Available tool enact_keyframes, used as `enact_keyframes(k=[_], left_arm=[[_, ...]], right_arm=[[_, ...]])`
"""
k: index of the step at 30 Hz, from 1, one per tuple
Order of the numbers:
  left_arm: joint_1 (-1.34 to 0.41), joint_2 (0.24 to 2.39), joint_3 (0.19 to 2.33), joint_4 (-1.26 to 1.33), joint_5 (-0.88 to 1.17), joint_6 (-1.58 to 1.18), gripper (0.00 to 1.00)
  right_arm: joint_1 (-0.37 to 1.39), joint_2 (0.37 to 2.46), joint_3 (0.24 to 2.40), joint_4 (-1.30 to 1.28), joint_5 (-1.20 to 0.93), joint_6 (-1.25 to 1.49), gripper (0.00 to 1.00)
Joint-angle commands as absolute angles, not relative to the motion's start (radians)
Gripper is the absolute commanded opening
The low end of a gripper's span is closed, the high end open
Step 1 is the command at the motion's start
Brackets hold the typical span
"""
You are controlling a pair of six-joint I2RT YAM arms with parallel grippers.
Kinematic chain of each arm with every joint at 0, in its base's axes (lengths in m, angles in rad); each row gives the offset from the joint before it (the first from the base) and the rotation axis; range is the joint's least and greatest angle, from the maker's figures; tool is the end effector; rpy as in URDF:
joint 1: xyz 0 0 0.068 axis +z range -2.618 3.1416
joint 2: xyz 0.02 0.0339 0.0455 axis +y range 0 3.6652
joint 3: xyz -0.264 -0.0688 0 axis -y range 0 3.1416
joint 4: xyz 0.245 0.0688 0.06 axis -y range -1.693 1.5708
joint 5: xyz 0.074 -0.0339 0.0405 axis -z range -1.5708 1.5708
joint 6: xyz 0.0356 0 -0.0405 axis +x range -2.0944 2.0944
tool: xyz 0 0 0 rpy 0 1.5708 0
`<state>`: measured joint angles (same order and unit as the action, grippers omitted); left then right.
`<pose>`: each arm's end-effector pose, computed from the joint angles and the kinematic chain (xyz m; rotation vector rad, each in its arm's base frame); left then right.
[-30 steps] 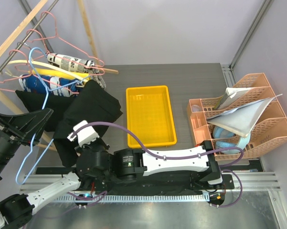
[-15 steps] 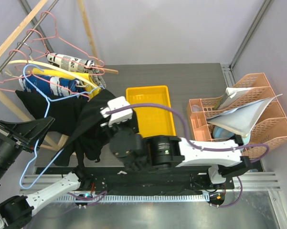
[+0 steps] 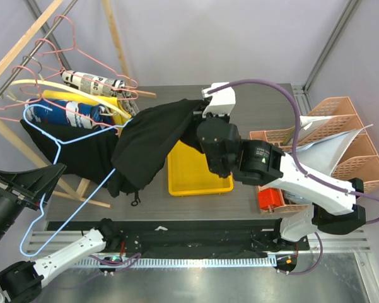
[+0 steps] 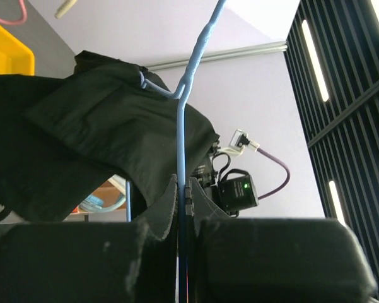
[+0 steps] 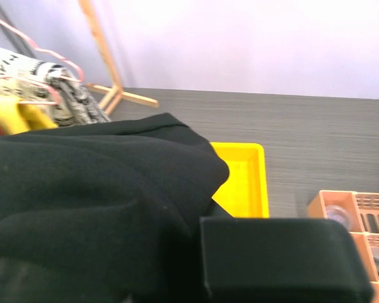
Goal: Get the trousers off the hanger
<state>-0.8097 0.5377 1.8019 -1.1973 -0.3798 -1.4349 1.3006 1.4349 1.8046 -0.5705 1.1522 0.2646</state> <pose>-0.0478 0.0693 0.5076 -0.8431 1.4887 -1.4749 0.1055 0.2589 0.5019 -0.0498 1.6539 0.1687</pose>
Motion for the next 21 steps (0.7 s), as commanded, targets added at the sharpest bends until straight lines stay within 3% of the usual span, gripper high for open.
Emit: enact_keyframes(k=[1, 16, 21], left_arm=[[-0.811, 0.511, 1.816, -1.222, -0.465, -1.428, 0.00], [-0.811, 0.454, 1.772, -1.413, -0.540, -1.405, 0.00], [-0.811, 0.471, 1.776, -1.450, -0.541, -1.390, 0.00]], right_arm=[[1.200, 1.448, 1.868, -0.603, 1.108, 0.244, 0.01], [0.954, 1.569, 2.244, -0.606, 0.973, 0.038, 0.01], [0.951, 1.578, 2.402, -0.633, 0.833, 0.123, 0.01]])
